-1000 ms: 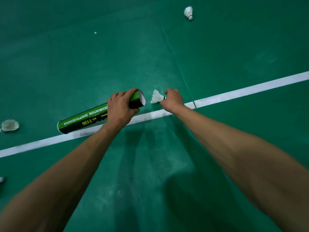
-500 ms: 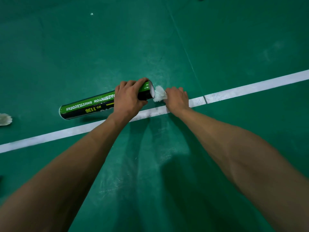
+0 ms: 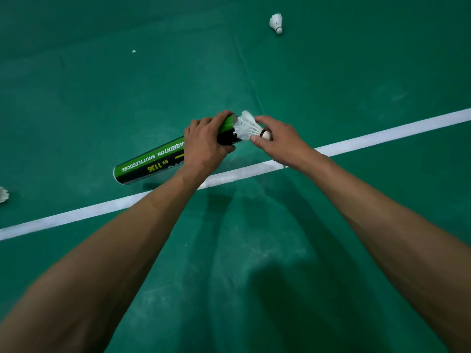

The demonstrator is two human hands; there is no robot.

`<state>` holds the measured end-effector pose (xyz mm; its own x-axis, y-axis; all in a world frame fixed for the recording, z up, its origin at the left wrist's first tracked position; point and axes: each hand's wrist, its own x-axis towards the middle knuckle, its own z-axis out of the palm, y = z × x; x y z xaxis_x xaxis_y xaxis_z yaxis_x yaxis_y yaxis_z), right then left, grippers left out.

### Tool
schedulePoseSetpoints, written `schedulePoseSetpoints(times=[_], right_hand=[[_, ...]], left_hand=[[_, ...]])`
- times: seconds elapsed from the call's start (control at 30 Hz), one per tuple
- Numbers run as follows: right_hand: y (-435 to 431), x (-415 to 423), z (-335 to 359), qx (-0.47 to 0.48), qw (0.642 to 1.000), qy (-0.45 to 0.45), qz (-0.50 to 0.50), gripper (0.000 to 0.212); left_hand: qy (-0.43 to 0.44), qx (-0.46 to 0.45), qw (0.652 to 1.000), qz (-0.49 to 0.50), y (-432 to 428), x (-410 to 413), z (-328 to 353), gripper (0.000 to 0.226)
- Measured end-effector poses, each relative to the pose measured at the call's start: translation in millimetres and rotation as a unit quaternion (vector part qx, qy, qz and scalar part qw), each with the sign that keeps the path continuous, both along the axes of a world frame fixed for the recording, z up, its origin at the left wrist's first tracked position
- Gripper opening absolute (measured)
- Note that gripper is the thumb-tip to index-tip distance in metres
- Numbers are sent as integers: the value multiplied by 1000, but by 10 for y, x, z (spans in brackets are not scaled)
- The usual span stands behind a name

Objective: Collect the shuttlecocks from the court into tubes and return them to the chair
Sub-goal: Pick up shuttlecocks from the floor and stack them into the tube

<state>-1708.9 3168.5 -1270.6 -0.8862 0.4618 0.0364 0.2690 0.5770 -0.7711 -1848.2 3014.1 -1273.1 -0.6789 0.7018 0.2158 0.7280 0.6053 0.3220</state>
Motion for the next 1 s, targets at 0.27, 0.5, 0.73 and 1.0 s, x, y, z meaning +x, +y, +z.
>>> schedulePoseSetpoints(times=[0.27,0.5,0.73,1.0], right_hand=[[294,536,511,-35,998,48,-36,43],[471,880,715,-229,951,156,-140,15],[474,1016,806,-140,978,115,-106,30],[465,1173,953,76,992,82,-62,51]], left_hand=[[18,54,997,-48,440,609,316,83],[23,87,994,-67,583,885,491,87],[4,114,990,-82,651,1015,574,85],[-6,111,989,-102,578,992,630,86]])
